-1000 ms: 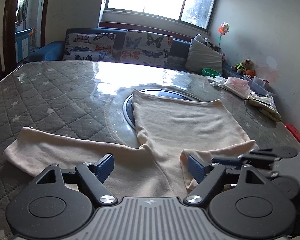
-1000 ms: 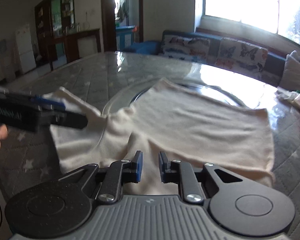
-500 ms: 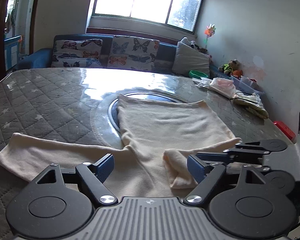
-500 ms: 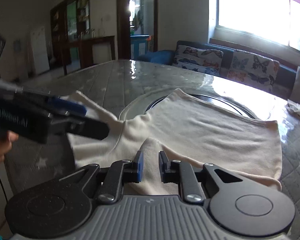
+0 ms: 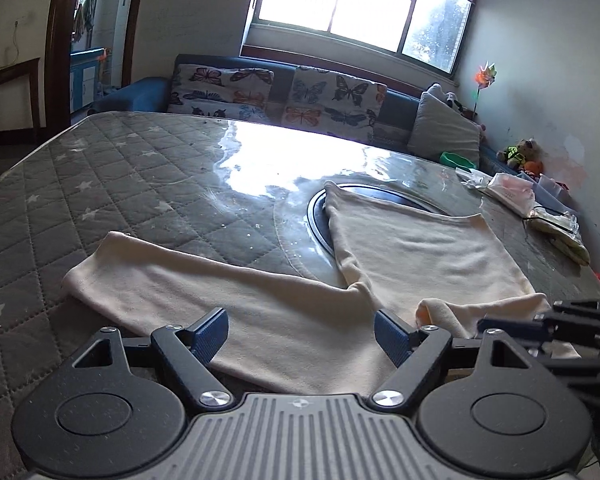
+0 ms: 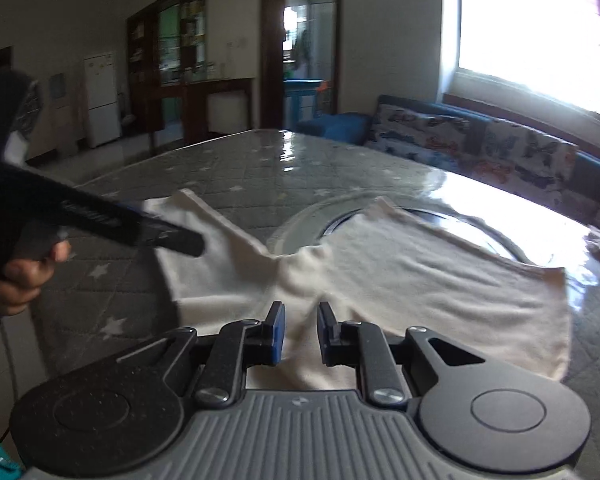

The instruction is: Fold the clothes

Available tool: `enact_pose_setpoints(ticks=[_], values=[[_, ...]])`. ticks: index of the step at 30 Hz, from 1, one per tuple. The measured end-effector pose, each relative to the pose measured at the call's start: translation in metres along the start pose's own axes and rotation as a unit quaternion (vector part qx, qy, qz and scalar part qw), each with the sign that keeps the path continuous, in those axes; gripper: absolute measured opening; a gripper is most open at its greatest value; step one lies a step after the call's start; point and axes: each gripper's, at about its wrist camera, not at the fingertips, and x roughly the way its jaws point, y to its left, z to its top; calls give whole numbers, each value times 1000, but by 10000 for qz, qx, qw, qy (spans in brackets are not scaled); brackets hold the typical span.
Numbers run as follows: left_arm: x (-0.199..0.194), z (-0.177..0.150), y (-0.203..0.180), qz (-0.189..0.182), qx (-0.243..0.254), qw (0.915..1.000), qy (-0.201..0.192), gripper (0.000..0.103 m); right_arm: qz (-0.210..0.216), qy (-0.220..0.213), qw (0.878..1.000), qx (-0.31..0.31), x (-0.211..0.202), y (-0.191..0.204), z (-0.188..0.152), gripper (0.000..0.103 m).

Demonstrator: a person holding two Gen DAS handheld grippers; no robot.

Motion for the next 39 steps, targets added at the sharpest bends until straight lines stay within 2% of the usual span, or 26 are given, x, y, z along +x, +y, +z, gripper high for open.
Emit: enact_pose_setpoints(ticks=[2, 3, 6, 8, 10, 13, 17, 20, 22, 26, 28, 31, 34, 35, 36, 39], values=[[-1, 0, -1, -27, 10, 10000, -13, 83, -7, 78, 9999, -86, 6, 6, -1, 14], [-1, -1, -2, -40, 16, 10000, -20, 83, -44, 153, 9999, -44, 11, 7, -2, 9], [-2, -1, -2, -59, 6, 10000, -27, 83, -154, 421, 9989, 149, 26, 2, -8, 9], [-2, -1, -1, -64, -6, 10000, -31, 83, -150, 396, 9990, 148, 28, 1, -13, 9], [-1, -2, -1, -68, -16, 10000, -26, 83, -89, 377, 9992, 110, 25, 3, -13, 2], [-1, -3, -2, -81, -29, 10000, -29, 83, 13, 258, 9996, 96, 20, 5, -13, 2], [-1, -3, -1, -58, -30, 10000, -17, 83, 351, 8, 9994, 77, 5, 8, -8, 1], [-2, -3, 1, -48, -60, 10000, -26, 83, 170, 42, 9998, -20, 4, 9, -7, 4], [-2, -3, 2, -52, -64, 10000, -27, 83, 15, 127, 9999, 33, 8, 5, -8, 15], [-1, -4, -2, -104, -49, 9999, 3, 83, 57, 326, 9995, 20, 15, 5, -12, 19], [0, -5, -6, -166, -18, 9999, 22, 83, 10, 345, 9994, -74, 17, 8, -15, 28], [6, -6, -14, -232, 30, 9997, 103, 83, -49, 381, 9992, -77, 19, 8, -18, 28], [12, -8, -23, -289, 52, 9994, 206, 86, -82, 366, 9993, -33, 17, 4, -20, 25], [15, -8, -26, -289, 61, 9993, 249, 86, -103, 357, 9993, 21, 16, 2, -20, 21], [18, -9, -30, -268, 63, 9992, 298, 87, -124, 348, 9993, 76, 16, -1, -20, 9], [25, -8, -33, -210, -10, 9987, 453, 90, -247, 234, 9993, 168, 8, -6, -18, 5]])
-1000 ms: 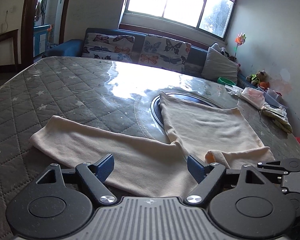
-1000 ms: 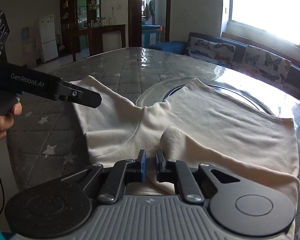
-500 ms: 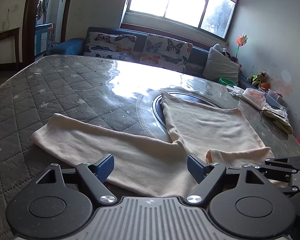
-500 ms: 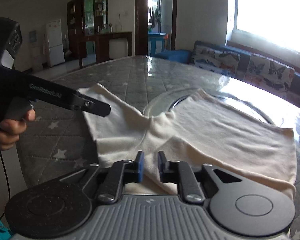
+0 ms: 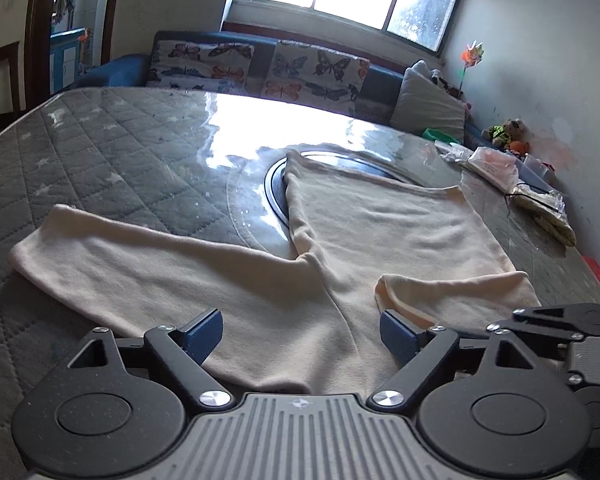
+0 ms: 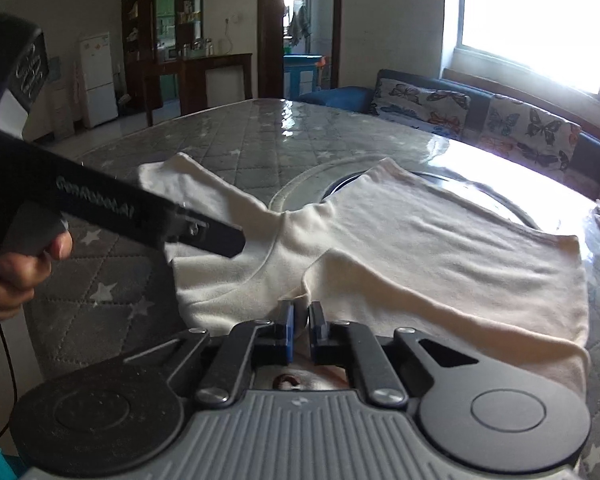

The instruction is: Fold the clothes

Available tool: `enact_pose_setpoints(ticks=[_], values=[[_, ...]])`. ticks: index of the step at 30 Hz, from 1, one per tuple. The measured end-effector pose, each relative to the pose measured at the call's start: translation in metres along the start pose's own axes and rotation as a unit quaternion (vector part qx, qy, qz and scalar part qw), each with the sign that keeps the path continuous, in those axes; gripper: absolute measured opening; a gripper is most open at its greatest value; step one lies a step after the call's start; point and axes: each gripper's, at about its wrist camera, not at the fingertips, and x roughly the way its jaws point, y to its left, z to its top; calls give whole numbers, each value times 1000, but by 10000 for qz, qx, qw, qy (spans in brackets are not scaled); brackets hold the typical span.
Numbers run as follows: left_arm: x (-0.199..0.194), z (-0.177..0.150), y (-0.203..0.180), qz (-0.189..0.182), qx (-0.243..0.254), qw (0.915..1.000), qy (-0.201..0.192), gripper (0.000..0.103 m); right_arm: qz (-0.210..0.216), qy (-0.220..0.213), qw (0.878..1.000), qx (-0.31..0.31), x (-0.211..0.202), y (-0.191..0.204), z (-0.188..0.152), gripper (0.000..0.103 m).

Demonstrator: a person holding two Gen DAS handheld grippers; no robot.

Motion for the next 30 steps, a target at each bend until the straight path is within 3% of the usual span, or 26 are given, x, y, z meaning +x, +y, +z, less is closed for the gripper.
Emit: enact_pose_setpoints(ticks=[5, 10, 16, 21, 24, 30], values=[[7, 1, -1, 79, -84, 9999, 93, 96, -452, -381, 9974, 411, -30, -27, 4, 4], [13, 1, 0, 194, -186, 9994, 204, 103, -1360, -597, 9855, 819, -67, -74, -2, 4], [17, 1, 0, 290, -206, 9990, 257, 103, -2739, -449, 9502, 1418, -106, -148, -30, 4], [19, 1, -3, 367, -140, 9988, 303, 103, -3736, -156, 9103, 1777, -126, -198, -62, 4], [20, 1, -5, 426, -67, 9985, 339, 103, -4038, 8, 8931, 1984, -133, -220, -81, 4], [24, 0, -11, 573, 148, 9974, 406, 103, -4334, 420, 8764, 2057, -123, -233, -101, 8]])
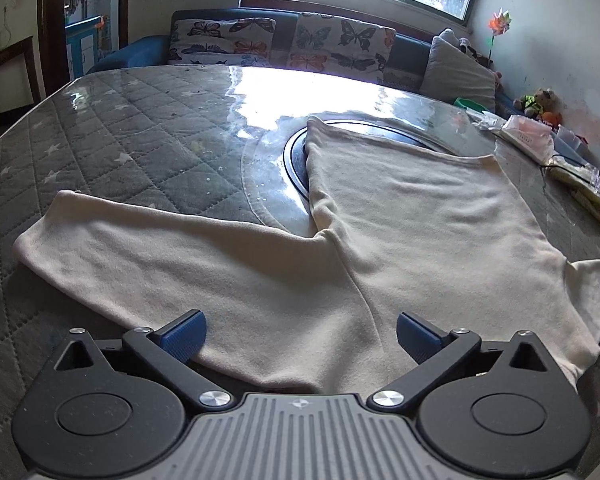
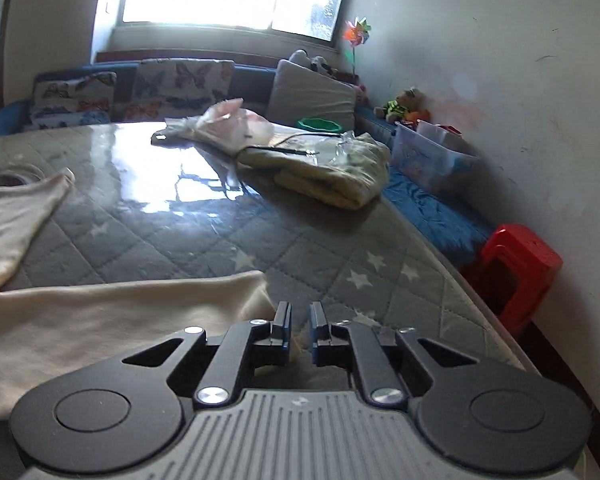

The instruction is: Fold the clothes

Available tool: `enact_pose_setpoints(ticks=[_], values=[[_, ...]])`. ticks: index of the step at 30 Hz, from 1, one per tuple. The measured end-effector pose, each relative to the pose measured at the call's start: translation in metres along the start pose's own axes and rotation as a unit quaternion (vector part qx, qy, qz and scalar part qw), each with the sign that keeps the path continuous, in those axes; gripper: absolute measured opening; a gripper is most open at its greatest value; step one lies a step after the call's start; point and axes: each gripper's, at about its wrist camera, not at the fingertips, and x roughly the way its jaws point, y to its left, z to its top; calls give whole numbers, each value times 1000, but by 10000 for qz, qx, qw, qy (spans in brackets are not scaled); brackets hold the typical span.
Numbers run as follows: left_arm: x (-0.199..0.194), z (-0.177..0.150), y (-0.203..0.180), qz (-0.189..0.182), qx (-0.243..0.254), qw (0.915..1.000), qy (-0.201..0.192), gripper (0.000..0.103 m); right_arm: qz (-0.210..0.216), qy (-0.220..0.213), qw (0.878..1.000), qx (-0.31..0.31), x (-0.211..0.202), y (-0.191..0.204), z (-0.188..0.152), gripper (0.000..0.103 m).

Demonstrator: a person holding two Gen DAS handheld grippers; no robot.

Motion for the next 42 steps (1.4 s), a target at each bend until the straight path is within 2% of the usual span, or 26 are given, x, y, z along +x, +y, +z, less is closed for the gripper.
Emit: enact_pose_setpoints(ticks=[2, 3, 6, 8, 9, 12, 14, 16, 20, 21, 22, 24, 26, 29, 42], values=[[1, 0, -2, 67, 71, 9999, 34, 103, -66, -130, 9999, -61, -4, 5, 0, 13], [2, 0, -4, 98, 116, 9999, 52, 103, 19, -182, 9998, -33, -8, 9, 1, 19], [5, 0, -9, 217, 228, 9995, 84, 103, 566, -223, 9981, 67, -17, 23, 5, 29], [7, -1, -12, 314, 327, 9989, 110, 103, 938, -202, 9954, 77, -21, 36, 5, 31], [8, -1, -14, 362, 377, 9986, 124, 103, 1058, -187, 9942, 55, -21, 44, 5, 35], [10, -2, -19, 465, 515, 9975, 142, 103, 1324, -107, 9911, -10, -18, 64, 3, 37], [10, -2, -17, 444, 474, 9978, 142, 103, 1399, -70, 9901, -45, -16, 72, 1, 38], [10, -2, -17, 449, 474, 9977, 154, 103, 1495, -49, 9887, -34, -13, 78, -1, 48], [11, -2, -18, 464, 476, 9977, 153, 103, 1571, -62, 9876, -39, -11, 84, -4, 54], [10, -2, -18, 466, 475, 9977, 154, 103, 1594, -57, 9872, -26, -11, 84, -4, 61], [11, -2, -18, 473, 471, 9977, 151, 103, 1613, -37, 9869, -3, -9, 83, -4, 77], [11, -2, -19, 489, 462, 9976, 146, 103, 1662, 49, 9861, 50, -7, 82, -5, 92], [11, -2, -19, 496, 456, 9976, 140, 103, 1703, 95, 9853, 94, -5, 81, -5, 92], [11, -2, -19, 503, 449, 9976, 134, 103, 1788, 169, 9837, 81, -4, 82, -6, 103], [12, -2, -18, 525, 429, 9977, 92, 103, 1783, 212, 9837, 40, -3, 83, -6, 103]])
